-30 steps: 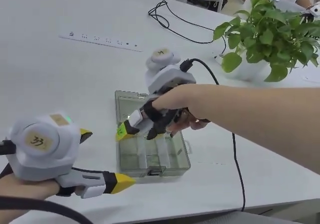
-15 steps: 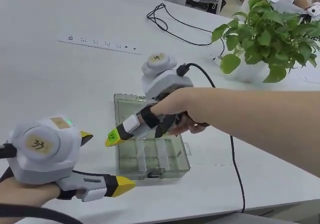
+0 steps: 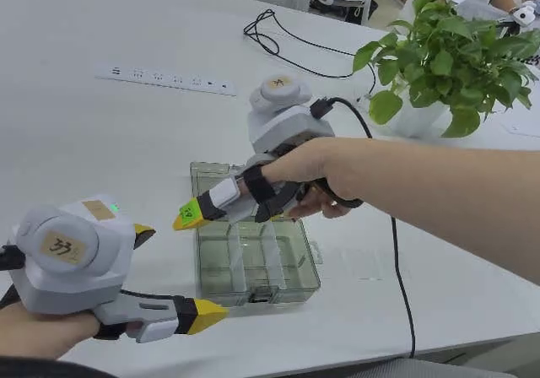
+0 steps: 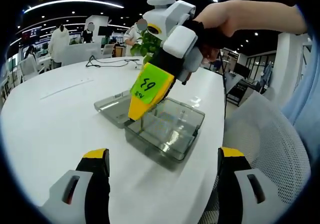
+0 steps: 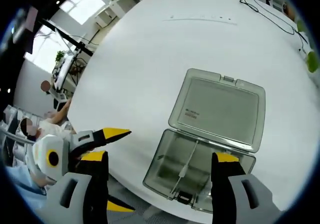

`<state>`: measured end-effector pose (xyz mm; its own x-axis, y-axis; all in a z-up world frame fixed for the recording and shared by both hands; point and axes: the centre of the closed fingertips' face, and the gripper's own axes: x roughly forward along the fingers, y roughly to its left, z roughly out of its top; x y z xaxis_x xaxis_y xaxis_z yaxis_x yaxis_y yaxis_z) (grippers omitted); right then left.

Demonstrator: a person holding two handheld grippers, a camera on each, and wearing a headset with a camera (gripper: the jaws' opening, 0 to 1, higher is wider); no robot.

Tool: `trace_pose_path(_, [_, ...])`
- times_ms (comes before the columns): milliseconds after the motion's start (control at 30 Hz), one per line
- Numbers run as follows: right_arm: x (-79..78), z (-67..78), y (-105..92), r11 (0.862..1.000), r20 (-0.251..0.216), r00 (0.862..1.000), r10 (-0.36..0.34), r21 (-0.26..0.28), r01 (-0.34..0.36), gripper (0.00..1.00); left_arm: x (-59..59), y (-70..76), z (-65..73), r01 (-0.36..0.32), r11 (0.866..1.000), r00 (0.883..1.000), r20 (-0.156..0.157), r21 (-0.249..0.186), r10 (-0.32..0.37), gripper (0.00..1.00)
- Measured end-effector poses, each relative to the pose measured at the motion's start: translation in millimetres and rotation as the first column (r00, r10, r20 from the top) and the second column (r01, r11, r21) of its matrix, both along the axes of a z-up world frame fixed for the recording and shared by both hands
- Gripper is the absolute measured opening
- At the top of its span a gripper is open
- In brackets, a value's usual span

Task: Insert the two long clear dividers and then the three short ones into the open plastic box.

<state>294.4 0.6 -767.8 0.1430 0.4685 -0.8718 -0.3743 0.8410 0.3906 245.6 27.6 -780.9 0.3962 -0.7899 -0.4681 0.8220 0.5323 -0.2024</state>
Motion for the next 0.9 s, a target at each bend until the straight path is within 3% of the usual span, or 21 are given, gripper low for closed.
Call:
trace_pose_path(300, [4.4,16.8,-7.7,0.998,0.083,0.996,-0.014,0.070,0.008,0.88,-2.3,-1.4,1.7,0.000,1.000,1.000,0.000,0.011,0.000,0.91])
trace_pose_path(567, [2.3,20.3,-21.2,0.993,0.144,0.989,-0.035,0.116,0.018,0.95,-4.4,-3.6,3.3,-0.001,1.000,1.000,0.000,0.025,0.001,0.91])
trace_pose_path(767, [4.2,22.9,-27.7,0.988,0.202,0.979,-0.025,0.154,-0.007,1.00,-4.2,-6.9,5.3,-0.007,1.000,1.000,-0.003,0.027,0.007,0.91])
trace_pose_path(900, [4.9,29.4,-33.5,0.983,0.260,0.965,-0.032,0.183,-0.016,1.00,-4.1,-8.1,5.2,-0.010,0.999,1.000,-0.003,0.033,0.010,0.91])
